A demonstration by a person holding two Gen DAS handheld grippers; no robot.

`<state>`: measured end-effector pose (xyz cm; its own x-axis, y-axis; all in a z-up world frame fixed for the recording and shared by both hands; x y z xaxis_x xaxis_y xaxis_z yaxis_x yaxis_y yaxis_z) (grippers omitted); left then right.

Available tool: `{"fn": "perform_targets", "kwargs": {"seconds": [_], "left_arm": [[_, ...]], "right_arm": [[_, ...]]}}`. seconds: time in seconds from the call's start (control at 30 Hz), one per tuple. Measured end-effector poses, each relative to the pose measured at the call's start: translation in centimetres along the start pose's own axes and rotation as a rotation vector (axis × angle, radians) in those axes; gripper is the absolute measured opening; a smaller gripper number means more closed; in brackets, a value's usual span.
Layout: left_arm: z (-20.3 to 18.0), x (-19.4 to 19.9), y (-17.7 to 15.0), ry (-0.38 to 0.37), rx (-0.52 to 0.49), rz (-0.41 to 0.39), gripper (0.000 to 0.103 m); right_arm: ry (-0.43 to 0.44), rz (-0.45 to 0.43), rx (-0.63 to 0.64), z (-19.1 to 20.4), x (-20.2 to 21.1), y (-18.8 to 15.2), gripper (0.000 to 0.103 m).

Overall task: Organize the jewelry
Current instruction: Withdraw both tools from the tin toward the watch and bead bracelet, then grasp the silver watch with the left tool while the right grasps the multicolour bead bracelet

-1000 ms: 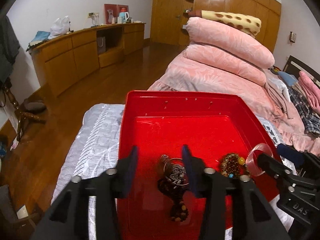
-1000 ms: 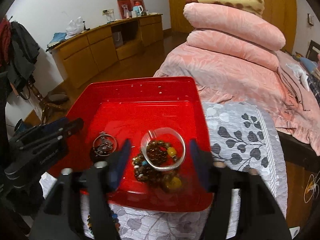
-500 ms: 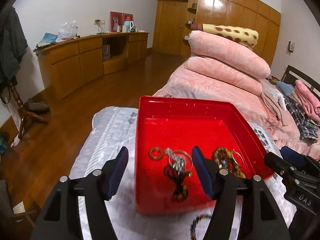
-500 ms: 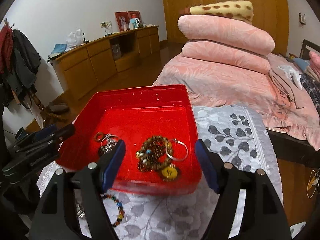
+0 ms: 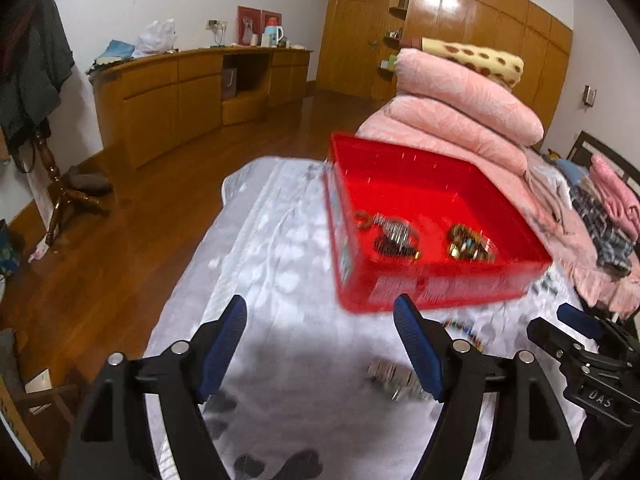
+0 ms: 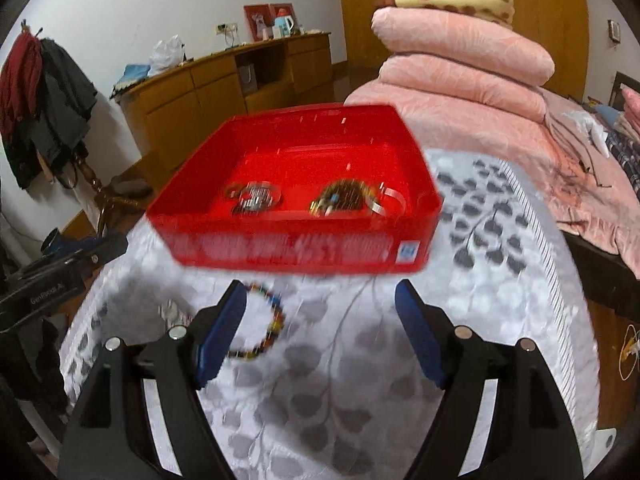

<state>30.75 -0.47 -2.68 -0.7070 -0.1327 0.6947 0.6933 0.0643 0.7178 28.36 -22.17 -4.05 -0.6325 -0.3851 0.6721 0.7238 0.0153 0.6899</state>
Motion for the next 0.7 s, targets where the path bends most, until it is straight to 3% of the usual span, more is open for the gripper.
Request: {"fn": "perform_targets", "kwargs": {"seconds": [0.17, 0.37, 0.7], "left_arm": [[0.4, 0.0, -2.7, -0.006, -0.006, 0.042, 0.075], [-0.4, 0.0, -3.7, -0.006, -0.018, 0.056, 0.075], [-0.8, -0.8, -4.0, -0.006, -0.021, 0.065, 0.074]], "right_arm": [[0.028, 0.041, -0.020, 1.0, -0.9, -1.9, 0.060], [0.032, 0.081, -0.028, 1.9, -2.4, -3.0, 0.045], [0.027, 0.121, -0.046, 2.4, -4.6, -3.2, 0.035]]}}
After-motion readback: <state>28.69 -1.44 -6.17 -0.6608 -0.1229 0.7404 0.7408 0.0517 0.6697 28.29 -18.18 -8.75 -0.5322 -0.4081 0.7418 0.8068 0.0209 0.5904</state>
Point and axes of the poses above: each gripper's, at about its wrist camera, not at the fingertips, and x roughly against the way its jaws point, z to its left, y to its top, the point moved 6 cm from there along -x, roughly the way its jaws point, and after that the axes turned 14 degrees about y, right-handed, at the moved point
